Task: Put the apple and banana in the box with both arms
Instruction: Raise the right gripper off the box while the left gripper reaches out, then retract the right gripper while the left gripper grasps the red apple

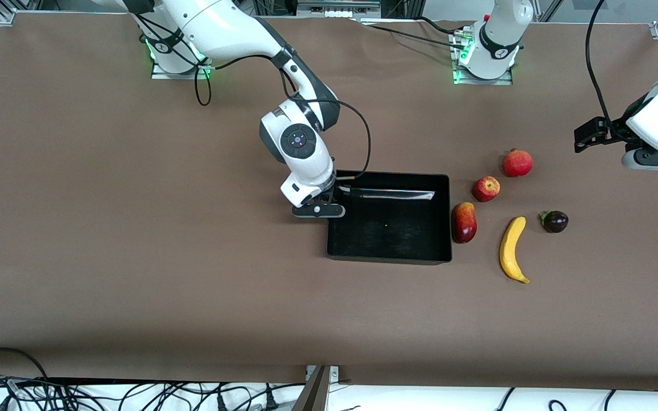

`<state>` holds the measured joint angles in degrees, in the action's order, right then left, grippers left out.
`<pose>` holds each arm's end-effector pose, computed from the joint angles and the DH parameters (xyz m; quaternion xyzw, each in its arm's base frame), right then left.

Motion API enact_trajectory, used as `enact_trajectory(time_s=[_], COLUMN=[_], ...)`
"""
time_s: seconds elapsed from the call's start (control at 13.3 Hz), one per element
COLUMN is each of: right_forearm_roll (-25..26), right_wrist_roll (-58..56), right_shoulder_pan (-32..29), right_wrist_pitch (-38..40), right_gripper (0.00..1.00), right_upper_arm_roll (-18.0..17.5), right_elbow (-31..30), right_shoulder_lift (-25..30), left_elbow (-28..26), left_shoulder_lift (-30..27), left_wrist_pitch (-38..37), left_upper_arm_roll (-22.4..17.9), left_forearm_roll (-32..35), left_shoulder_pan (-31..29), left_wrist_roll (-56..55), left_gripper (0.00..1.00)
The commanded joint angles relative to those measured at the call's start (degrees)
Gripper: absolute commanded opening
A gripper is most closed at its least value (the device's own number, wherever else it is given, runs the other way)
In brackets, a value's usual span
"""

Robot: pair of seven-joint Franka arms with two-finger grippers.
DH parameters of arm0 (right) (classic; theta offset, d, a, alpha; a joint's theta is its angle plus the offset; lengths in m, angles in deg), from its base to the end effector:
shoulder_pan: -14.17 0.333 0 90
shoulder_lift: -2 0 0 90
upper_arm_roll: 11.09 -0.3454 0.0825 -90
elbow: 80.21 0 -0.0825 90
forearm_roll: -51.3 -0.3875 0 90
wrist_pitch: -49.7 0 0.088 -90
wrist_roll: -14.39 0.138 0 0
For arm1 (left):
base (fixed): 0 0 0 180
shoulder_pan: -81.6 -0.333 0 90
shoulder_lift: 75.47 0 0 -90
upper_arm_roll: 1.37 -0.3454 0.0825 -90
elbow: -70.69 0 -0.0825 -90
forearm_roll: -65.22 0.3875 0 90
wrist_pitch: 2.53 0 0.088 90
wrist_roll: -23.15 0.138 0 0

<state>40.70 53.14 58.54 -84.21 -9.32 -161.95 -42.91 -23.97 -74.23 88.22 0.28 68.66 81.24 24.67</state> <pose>0.5570 0.5281 0.2291 -0.9960 0.0211 -0.0091 0.0869 0.5592 -0.0042 0.5737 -0.9982 0.0262 0.0450 0.0296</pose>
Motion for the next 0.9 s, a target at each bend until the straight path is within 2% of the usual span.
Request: enact_trajectory(time_s=[0.0,0.07,0.15,0.22,0.38,0.45,0.6,0.75,0.82], right_forearm_roll=[0.58,0.58,0.58,0.58,0.66,0.67,0.67,-0.12,-0.39], right_wrist_roll=[1.94,2.03,2.03,2.03,1.6,1.42,0.19,-7.32,-11.63], right_shoulder_pan=[1.33,1.24,1.07,1.24,1.24,1.24,0.98,0.72,0.46], right_wrist_pitch=[-0.74,-0.74,-0.65,-0.56,1.97,5.21,11.53,19.0,22.17], right_gripper=[0.08,0.32,0.89,1.0,1.0,1.0,1.0,1.0,1.0], right_upper_arm_roll=[0.68,0.69,0.69,0.86,2.61,4.71,10.41,15.34,18.15], right_elbow=[1.41,1.41,1.41,1.41,0.97,1.05,0.97,0.97,0.97], right_shoulder_lift=[-0.53,-0.54,-0.19,0.16,3.57,5.51,9.81,14.3,16.84], left_elbow=[-0.09,-0.09,-0.09,-0.61,-5.34,-8.41,-16.57,-23.08,-26.16], left_shoulder_lift=[0.42,0.69,1.3,1.57,1.57,1.48,0.78,0.25,0.16], left_wrist_pitch=[-0.31,-0.13,-0.3,-0.57,0.74,2.66,10.37,18.72,22.77], left_upper_arm_roll=[0.29,0.38,0.55,0.64,0.82,1.51,2.13,5.02,5.21], left_forearm_roll=[0.51,0.51,0.51,0.34,-0.19,-0.37,-0.98,-1.34,-1.34], left_shoulder_pan=[-0.25,-0.17,-0.08,0.01,0.62,0.63,0.54,0.19,0.19], left_wrist_roll=[0.42,0.42,-0.37,-0.29,-0.37,-0.29,-0.2,-0.72,-0.73], left_gripper=[1.0,1.0,1.0,1.0,1.0,1.0,1.0,1.0,1.0])
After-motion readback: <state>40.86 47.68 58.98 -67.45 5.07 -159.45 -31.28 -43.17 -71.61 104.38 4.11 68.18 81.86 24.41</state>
